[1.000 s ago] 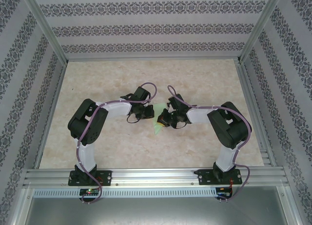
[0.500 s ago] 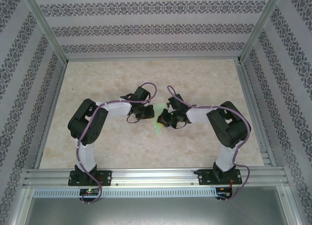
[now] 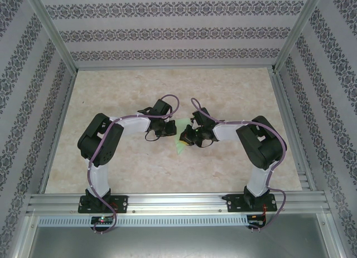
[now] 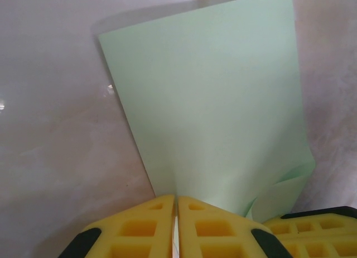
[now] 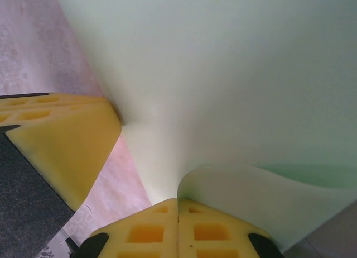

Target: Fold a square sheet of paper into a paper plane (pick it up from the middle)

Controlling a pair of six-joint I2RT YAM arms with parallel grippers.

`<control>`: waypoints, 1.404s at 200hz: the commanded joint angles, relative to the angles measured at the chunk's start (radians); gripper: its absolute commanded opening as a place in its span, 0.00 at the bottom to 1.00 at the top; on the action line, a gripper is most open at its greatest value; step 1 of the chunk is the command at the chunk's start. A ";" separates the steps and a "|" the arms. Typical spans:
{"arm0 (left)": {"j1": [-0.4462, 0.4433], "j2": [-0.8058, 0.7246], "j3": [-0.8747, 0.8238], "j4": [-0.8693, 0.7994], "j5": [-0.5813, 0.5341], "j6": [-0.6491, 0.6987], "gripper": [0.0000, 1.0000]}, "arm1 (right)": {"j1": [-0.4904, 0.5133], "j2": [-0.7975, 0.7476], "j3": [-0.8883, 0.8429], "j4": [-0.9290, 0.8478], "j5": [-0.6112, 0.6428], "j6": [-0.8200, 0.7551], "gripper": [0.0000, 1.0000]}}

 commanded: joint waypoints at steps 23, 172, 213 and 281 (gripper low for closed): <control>0.024 -0.088 0.010 -0.062 -0.056 -0.015 0.15 | 0.005 0.043 0.005 -0.034 0.037 -0.019 0.25; 0.056 -0.199 -0.133 0.064 0.070 -0.063 0.15 | -0.006 0.032 -0.038 -0.004 0.047 -0.017 0.38; 0.043 -0.189 -0.150 0.097 0.119 -0.073 0.12 | -0.007 0.043 -0.043 -0.015 0.048 -0.017 0.17; -0.006 -0.138 -0.139 0.126 0.169 -0.084 0.05 | -0.010 0.051 -0.049 -0.031 0.053 -0.024 0.00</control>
